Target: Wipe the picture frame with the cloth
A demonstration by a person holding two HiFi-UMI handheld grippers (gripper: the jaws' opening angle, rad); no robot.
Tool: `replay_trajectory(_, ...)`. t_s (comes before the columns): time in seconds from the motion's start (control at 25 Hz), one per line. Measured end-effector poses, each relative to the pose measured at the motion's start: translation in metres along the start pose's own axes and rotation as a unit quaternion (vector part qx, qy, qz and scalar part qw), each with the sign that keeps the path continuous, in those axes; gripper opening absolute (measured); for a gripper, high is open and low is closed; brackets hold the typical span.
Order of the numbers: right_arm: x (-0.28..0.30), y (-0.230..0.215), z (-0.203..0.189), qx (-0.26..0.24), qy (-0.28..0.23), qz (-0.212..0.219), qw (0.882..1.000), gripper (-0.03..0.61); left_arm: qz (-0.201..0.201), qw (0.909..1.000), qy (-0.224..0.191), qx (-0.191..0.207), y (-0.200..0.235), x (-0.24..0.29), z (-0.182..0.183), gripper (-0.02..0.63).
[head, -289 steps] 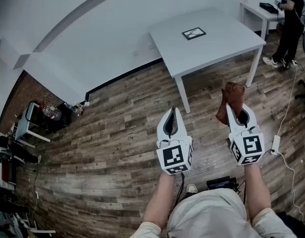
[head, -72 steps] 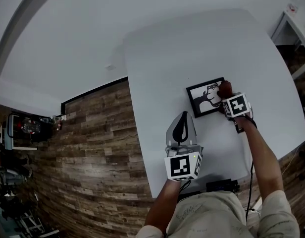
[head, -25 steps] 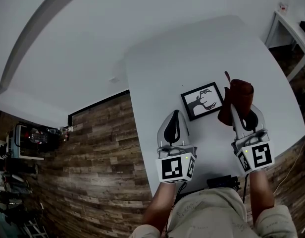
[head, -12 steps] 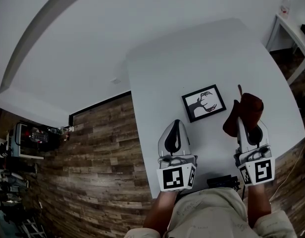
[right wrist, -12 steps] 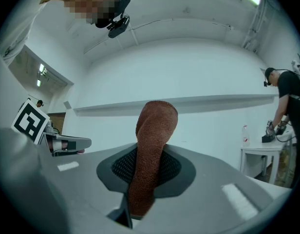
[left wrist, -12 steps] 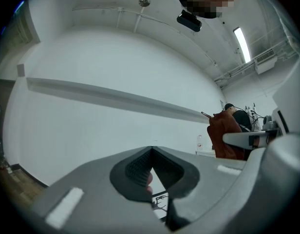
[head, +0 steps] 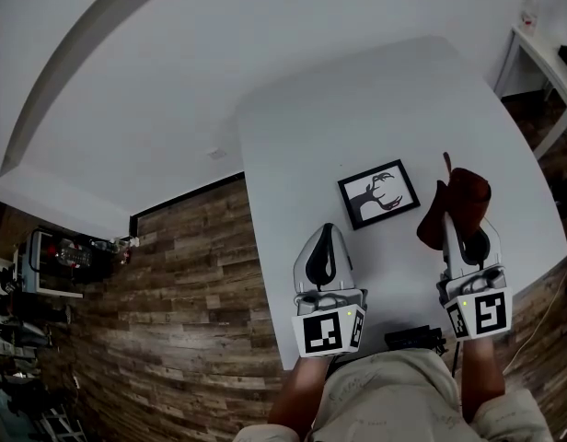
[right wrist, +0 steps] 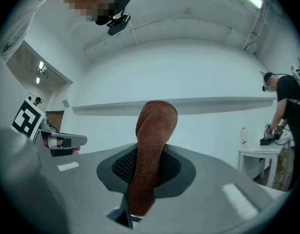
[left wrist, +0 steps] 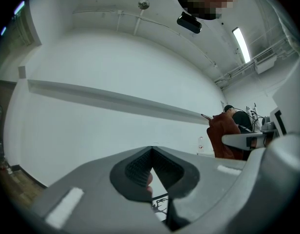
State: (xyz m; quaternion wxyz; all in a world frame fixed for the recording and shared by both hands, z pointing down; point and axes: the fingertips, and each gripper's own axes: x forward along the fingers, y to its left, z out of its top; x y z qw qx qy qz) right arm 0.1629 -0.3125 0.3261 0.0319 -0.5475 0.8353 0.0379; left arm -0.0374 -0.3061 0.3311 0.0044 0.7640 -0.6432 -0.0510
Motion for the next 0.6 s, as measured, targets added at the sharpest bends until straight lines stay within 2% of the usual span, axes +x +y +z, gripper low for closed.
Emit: replay_trajectory(0.6,0.001,-0.0011,-0.0002,-0.002,0.001,0.003,1.0,0.091,0.002,1.0,-0.002,-0.001,-0.0007,-0.0007,0.0,0.0)
